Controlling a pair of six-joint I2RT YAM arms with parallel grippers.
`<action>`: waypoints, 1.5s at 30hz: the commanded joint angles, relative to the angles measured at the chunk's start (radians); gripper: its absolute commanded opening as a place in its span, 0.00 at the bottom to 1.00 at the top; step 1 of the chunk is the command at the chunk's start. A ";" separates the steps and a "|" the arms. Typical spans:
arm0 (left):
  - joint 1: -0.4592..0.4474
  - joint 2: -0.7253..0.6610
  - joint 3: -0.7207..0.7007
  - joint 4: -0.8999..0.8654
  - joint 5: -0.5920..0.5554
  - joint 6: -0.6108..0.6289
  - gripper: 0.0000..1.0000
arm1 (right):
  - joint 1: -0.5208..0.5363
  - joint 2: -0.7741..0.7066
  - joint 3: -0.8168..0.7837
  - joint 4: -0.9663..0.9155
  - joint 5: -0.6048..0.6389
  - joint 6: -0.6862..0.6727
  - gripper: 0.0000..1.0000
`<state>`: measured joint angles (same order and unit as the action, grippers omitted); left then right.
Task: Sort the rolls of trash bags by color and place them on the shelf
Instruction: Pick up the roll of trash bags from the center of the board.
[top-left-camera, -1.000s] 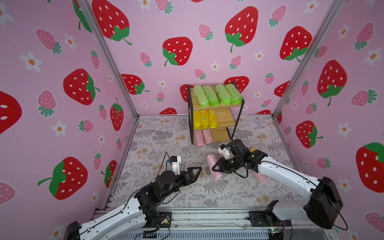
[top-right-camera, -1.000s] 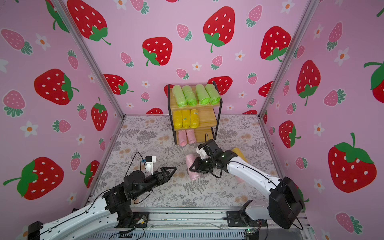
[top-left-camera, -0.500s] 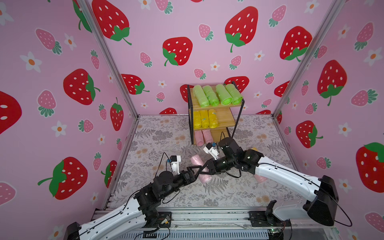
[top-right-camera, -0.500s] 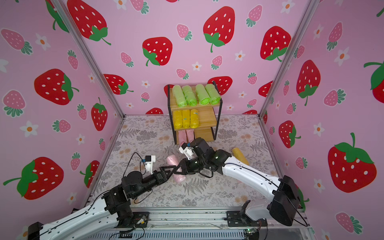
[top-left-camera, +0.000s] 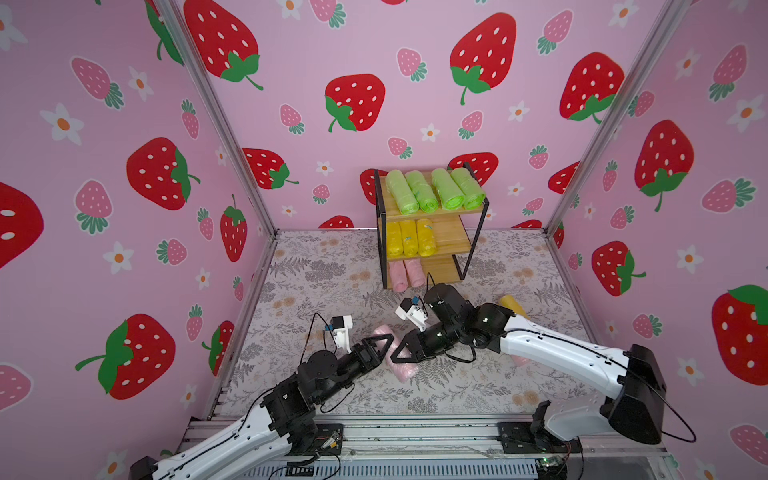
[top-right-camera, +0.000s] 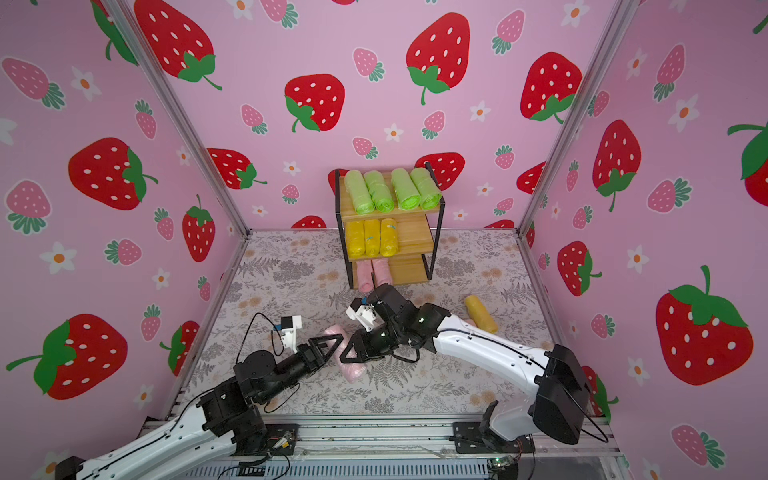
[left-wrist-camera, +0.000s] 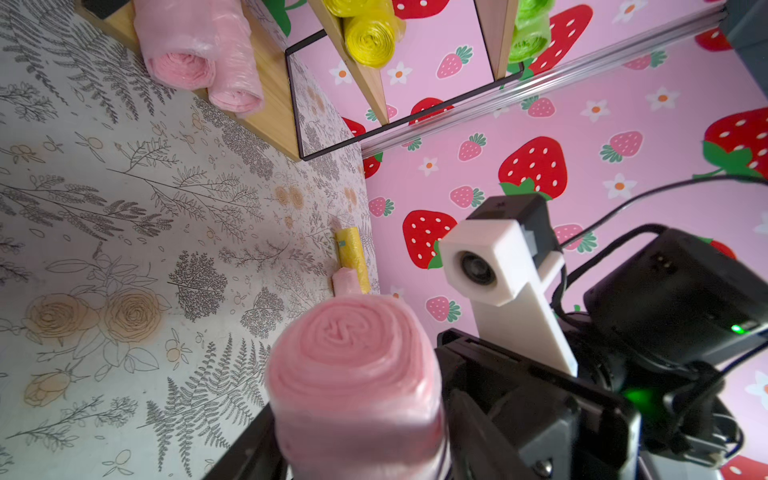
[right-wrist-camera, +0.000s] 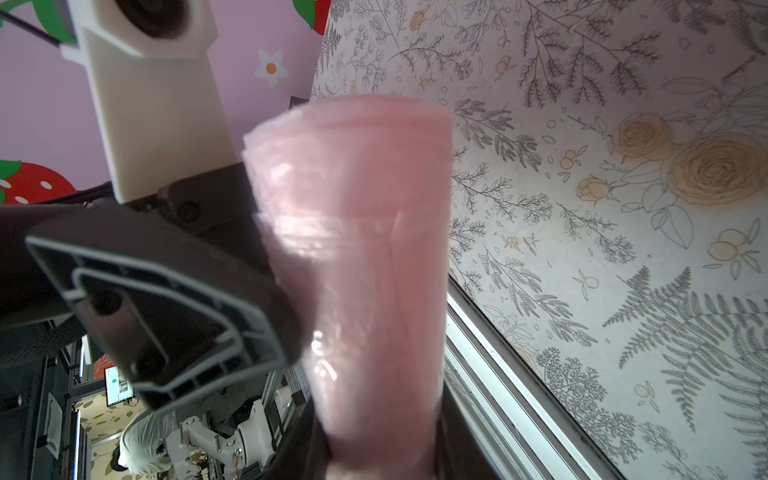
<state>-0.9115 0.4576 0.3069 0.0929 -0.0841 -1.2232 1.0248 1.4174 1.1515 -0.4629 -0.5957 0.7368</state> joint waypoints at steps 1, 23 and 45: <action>0.007 -0.017 -0.003 -0.009 -0.037 -0.015 0.57 | 0.025 -0.029 0.050 0.009 -0.036 -0.025 0.00; 0.016 0.046 0.045 -0.075 -0.054 -0.066 0.00 | 0.047 -0.070 0.007 -0.007 0.078 0.026 0.76; 0.015 -0.031 -0.008 -0.139 -0.183 -0.225 0.00 | 0.157 -0.187 -0.294 0.393 0.408 0.341 0.99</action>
<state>-0.9005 0.4442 0.3031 -0.0620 -0.2398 -1.4364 1.1664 1.2110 0.8661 -0.1833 -0.2134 1.0393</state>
